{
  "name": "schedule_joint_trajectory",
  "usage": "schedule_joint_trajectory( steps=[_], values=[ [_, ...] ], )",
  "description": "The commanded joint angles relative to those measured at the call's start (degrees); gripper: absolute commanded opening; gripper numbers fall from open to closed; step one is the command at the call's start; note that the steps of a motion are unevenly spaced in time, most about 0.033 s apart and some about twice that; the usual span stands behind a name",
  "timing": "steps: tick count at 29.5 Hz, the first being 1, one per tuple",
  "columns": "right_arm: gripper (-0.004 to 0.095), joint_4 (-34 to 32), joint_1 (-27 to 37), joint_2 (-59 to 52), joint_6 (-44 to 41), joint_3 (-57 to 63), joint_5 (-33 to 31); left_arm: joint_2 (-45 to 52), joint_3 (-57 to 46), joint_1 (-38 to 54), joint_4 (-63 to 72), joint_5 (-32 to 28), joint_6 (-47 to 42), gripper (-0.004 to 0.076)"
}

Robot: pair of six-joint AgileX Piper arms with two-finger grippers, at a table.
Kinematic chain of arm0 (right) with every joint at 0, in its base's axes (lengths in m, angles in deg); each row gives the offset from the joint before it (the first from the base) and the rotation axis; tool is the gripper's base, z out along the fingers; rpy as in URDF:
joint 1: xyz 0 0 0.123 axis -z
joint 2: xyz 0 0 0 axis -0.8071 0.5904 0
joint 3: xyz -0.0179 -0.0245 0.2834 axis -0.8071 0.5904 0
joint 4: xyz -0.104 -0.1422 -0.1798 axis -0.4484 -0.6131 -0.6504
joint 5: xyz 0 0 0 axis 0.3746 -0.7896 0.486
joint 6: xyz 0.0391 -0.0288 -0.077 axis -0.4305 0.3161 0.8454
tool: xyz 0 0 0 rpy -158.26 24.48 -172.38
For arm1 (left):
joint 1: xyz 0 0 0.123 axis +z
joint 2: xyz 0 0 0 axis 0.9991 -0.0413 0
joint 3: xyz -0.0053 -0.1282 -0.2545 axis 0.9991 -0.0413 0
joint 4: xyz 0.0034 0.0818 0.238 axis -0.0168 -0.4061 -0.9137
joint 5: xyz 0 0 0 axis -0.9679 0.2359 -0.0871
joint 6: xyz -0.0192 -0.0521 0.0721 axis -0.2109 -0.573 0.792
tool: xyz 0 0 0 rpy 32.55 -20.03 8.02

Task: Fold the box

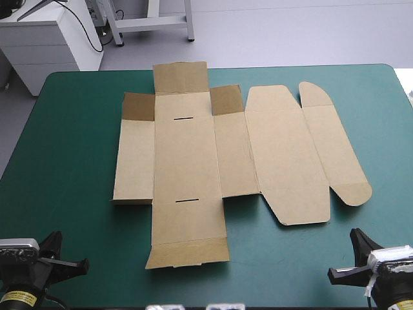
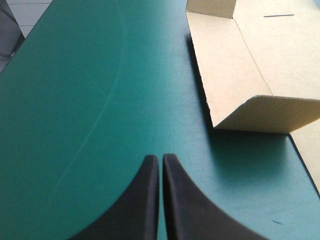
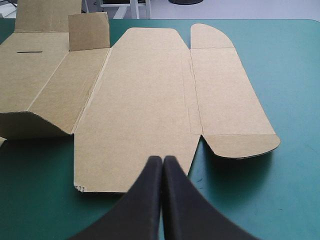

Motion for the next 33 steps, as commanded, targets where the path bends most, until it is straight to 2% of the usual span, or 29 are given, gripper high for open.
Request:
schedule_joint_trajectory(
  steps=[1, 19, 24, 28, 33],
  values=[
    [-0.0020, 0.45, -0.15, -1.30, 0.48, -1.93, 4.03, -0.94, 2.12, 0.04, 0.25, -3.91, -0.16, 0.0006],
    [-0.0020, 0.45, -0.15, -1.30, 0.48, -1.93, 4.03, -0.94, 2.12, 0.04, 0.38, -4.04, -0.16, 0.0006],
    [-0.0020, 0.45, -0.15, -1.30, 0.48, -1.93, 4.03, -1.73, 2.54, 0.04, -0.77, -8.55, -0.16, 0.0006],
    [-0.0020, 0.45, -0.15, -1.30, 0.48, -1.93, 4.03, -6.70, 5.82, 0.04, -3.22, -7.86, -0.16, -0.0008],
    [-0.0020, 0.45, -0.15, -1.30, 0.48, -1.93, 4.03, -18.53, 13.31, 0.04, -3.72, -6.70, -0.27, -0.0008]
  ],
)
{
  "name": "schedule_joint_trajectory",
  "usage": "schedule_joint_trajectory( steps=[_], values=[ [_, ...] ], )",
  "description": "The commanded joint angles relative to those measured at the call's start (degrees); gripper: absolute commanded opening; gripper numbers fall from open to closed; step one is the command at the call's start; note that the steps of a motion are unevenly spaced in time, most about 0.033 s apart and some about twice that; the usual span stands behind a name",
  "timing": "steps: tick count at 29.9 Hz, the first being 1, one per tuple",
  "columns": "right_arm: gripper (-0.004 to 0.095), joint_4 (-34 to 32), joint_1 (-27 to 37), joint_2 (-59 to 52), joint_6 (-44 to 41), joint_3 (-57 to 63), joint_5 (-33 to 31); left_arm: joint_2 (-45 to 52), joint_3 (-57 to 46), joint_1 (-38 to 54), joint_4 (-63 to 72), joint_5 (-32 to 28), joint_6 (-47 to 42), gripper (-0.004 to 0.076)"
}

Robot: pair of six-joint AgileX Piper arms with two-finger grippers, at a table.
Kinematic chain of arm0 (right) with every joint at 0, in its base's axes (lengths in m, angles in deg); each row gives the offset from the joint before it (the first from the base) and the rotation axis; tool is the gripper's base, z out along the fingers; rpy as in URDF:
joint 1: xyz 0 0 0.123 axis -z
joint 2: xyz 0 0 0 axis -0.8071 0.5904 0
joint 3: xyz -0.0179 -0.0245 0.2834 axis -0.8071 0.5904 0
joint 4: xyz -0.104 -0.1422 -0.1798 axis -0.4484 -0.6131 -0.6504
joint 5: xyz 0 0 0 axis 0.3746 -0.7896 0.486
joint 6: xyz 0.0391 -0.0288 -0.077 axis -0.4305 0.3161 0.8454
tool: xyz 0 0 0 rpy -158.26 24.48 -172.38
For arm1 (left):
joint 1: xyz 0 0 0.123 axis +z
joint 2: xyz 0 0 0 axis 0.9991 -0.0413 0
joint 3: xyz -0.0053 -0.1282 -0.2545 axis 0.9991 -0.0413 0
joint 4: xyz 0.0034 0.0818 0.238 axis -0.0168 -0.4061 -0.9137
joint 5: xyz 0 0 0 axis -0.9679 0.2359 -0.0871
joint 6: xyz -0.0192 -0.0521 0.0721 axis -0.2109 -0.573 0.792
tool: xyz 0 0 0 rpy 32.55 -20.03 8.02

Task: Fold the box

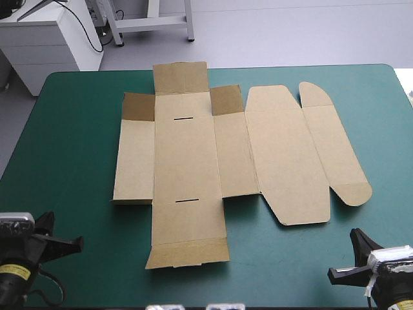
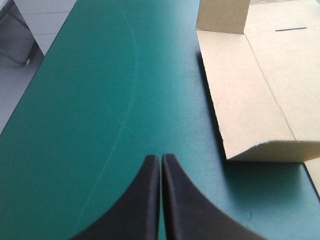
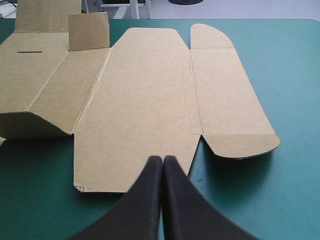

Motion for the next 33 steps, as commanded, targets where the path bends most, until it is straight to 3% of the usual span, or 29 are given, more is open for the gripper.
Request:
schedule_joint_trajectory(
  steps=[1, 8, 16, 21, 23, 27, 33],
  values=[
    [-0.0020, 0.45, -0.15, -1.30, 0.48, -1.93, 4.03, -8.61, 6.56, 0.04, -0.59, -3.95, -0.27, -0.0008],
    [-0.0020, 0.45, -0.15, -1.30, 0.48, -1.93, 4.03, -27.49, 17.79, 0.04, 6.13, -4.11, 0.32, -0.0008],
    [-0.0020, 0.45, -0.15, -1.30, 0.48, -1.93, 4.03, -43.66, 25.89, 3.19, 23.04, 1.11, 16.62, 0.0017],
    [-0.0020, 0.45, -0.15, -1.30, 0.48, -1.93, 4.03, -55.14, 30.08, 18.27, 49.50, 13.82, 36.20, 0.0017],
    [-0.0020, 0.45, -0.15, -1.30, 0.48, -1.93, 4.03, -59.39, 31.24, 23.09, 56.76, 20.06, 39.60, 0.0017],
    [-0.0020, 0.45, -0.15, -1.30, 0.48, -1.93, 4.03, -67.24, 33.55, 28.17, 60.33, 27.66, 40.22, 0.0009],
    [-0.0020, 0.45, -0.15, -1.30, 0.48, -1.93, 4.03, -74.75, 33.87, 28.09, 59.62, 30.27, 38.38, 0.0011]
  ],
)
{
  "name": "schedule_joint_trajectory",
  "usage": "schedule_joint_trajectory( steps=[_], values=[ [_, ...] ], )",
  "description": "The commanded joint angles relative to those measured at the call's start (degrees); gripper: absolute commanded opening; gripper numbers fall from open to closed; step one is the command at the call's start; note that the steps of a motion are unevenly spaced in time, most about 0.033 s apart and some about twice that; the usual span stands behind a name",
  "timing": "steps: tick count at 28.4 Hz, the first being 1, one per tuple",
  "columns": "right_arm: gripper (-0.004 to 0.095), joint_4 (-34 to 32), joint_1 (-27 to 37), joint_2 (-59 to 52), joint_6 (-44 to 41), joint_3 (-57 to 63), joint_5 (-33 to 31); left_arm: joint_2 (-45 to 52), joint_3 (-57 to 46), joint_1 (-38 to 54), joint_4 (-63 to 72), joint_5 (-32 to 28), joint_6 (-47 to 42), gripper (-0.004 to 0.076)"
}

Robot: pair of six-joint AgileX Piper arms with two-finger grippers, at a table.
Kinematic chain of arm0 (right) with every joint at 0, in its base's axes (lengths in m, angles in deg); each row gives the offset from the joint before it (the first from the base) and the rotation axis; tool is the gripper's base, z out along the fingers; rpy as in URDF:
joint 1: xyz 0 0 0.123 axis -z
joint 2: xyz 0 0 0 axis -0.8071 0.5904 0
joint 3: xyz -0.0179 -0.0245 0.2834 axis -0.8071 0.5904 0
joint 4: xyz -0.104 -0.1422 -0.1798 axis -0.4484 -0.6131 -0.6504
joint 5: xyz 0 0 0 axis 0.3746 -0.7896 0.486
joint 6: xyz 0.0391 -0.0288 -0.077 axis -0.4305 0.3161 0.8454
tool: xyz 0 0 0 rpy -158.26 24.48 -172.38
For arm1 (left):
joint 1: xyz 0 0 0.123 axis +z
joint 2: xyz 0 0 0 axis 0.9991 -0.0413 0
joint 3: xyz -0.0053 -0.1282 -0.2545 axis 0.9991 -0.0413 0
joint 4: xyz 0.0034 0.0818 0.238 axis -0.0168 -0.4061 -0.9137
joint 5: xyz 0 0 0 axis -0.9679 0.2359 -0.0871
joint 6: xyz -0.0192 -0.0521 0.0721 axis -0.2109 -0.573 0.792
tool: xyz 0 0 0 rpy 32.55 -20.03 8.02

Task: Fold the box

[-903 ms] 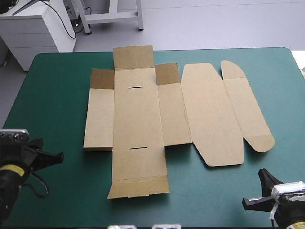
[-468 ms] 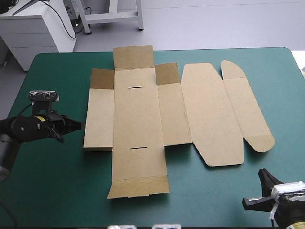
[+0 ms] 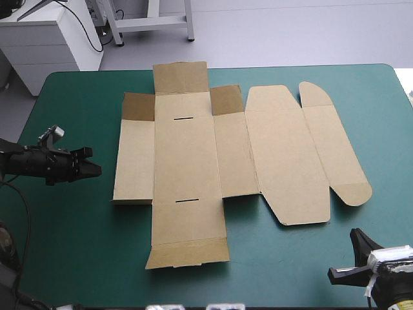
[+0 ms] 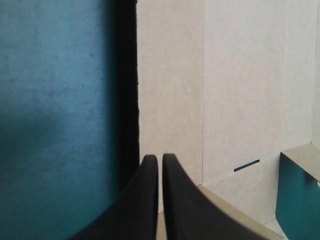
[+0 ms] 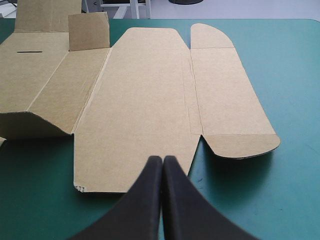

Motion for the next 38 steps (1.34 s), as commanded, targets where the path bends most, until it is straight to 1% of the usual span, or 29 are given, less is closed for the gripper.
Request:
schedule_joint_trajectory(
  steps=[1, 3, 5, 6, 8, 11, 13, 14, 15, 21, 32, 36, 38],
  values=[
    [-0.0020, 0.40, -0.15, -1.30, 0.46, -1.93, 4.03, -0.72, 1.78, -0.60, 3.78, 5.01, -0.25, 0.0015],
    [-0.0020, 0.40, -0.15, -1.30, 0.46, -1.93, 4.03, -1.49, 1.78, -0.88, 3.78, 5.14, 0.24, 0.0033],
    [-0.0020, 0.40, -0.15, -1.30, 0.46, -1.93, 4.03, -1.59, 1.78, -0.98, 3.78, 4.83, 1.78, 0.0079],
    [-0.0020, 0.40, -0.15, -1.30, 0.46, -1.93, 4.03, -1.59, 1.78, -0.98, 4.26, 4.98, 2.08, 0.0117],
    [-0.0020, 0.40, -0.15, -1.30, 0.46, -1.93, 4.03, -1.59, 1.78, -1.18, 4.38, 5.04, 2.09, 0.0224],
    [-0.0020, 0.40, -0.15, -1.30, 0.46, -1.93, 4.03, -1.59, 1.78, -2.17, 3.58, 1.84, 1.63, 0.0426],
    [-0.0020, 0.40, -0.15, -1.30, 0.46, -1.93, 4.03, -1.59, 1.24, -2.62, 3.71, 0.35, 0.84, 0.0517],
    [-0.0020, 0.40, -0.15, -1.30, 0.46, -1.93, 4.03, -1.59, 0.95, -2.93, 3.71, -0.13, 0.84, 0.0547],
    [-0.0020, 0.40, -0.15, -1.30, 0.46, -1.93, 4.03, -1.59, 0.85, -3.13, 3.71, -0.43, 0.84, 0.0559],
    [-0.0020, 0.40, -0.15, -1.30, 0.46, -1.93, 4.03, -2.73, 0.82, -6.17, 3.43, -3.23, 0.84, 0.0551],
    [-0.0020, 0.40, -0.15, -1.30, 0.46, -1.93, 4.03, -9.38, 0.82, -11.79, 5.19, -2.87, 0.84, 0.0551],
    [-0.0020, 0.40, -0.15, -1.30, 0.46, -1.93, 4.03, -11.46, 0.82, -14.42, 9.70, -0.60, 0.84, 0.0549],
    [-0.0020, 0.40, -0.15, -1.30, 0.46, -1.93, 4.03, -11.72, 0.82, -15.69, 10.18, -0.73, 0.84, 0.0549]
  ],
)
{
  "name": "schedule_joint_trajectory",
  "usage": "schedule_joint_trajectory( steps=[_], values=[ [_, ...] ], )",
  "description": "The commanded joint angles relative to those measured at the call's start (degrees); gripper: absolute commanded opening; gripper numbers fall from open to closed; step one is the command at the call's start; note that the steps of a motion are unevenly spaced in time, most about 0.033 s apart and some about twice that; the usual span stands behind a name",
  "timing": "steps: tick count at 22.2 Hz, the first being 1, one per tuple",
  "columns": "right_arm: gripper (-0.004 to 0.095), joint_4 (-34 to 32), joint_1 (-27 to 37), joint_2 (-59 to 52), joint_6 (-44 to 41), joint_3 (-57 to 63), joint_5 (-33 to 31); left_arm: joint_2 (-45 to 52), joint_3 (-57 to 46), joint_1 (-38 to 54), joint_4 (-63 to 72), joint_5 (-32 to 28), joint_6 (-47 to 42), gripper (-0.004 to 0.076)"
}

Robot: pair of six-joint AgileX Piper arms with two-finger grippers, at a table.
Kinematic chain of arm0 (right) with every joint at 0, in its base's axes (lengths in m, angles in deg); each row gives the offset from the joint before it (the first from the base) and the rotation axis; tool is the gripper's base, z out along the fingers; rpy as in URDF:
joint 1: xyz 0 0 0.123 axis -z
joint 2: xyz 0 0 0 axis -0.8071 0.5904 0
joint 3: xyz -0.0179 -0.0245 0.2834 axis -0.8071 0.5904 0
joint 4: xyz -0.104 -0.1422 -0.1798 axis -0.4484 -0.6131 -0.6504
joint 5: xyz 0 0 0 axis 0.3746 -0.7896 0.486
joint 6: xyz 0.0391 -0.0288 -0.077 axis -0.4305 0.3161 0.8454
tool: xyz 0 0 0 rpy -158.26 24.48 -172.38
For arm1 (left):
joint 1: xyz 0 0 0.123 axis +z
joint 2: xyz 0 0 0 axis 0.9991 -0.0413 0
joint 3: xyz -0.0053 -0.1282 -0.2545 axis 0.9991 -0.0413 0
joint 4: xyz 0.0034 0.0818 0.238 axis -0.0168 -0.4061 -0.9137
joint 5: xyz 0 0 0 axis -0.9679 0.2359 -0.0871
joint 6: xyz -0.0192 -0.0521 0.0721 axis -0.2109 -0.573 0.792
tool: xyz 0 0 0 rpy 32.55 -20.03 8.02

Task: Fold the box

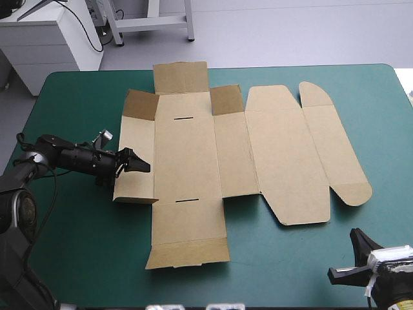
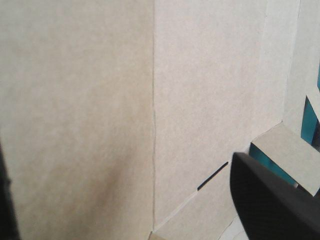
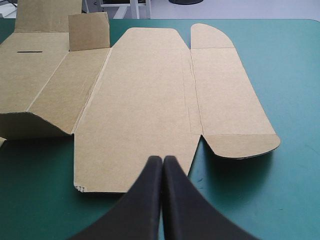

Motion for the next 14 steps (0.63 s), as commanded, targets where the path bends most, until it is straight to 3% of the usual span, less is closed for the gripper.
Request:
schedule_joint_trajectory(
  steps=[1, 3, 4, 6, 7, 8, 14],
  values=[
    [-0.0020, 0.30, -0.15, -1.30, 0.46, -1.93, 4.03, 1.13, 0.52, -1.74, 1.37, 1.01, -0.29, 0.0545],
    [-0.0020, 0.30, -0.15, -1.30, 0.46, -1.93, 4.03, 1.13, 0.52, -1.69, 1.37, 1.01, -0.29, 0.0489],
    [-0.0020, 0.30, -0.15, -1.30, 0.36, -1.93, 4.03, 1.13, 0.62, -1.69, 1.62, 1.01, -0.29, 0.0410],
    [-0.0020, 0.30, -0.15, -1.30, 0.36, -1.93, 4.03, 1.13, 0.92, -1.13, 3.48, 2.55, -0.29, 0.0206],
    [-0.0020, 0.30, -0.15, -1.30, 0.36, -1.93, 4.03, 1.13, 2.01, -0.46, 3.17, 4.32, -0.29, 0.0038],
    [-0.0020, 0.30, -0.15, -1.30, 0.36, -1.93, 4.03, 1.13, 3.06, 0.22, 2.93, 5.87, -0.12, -0.0003],
    [-0.0020, 0.30, -0.15, -1.30, 0.25, -1.93, 4.03, 1.13, 7.44, 2.19, 2.63, 7.70, -5.50, -0.0003]
  ],
)
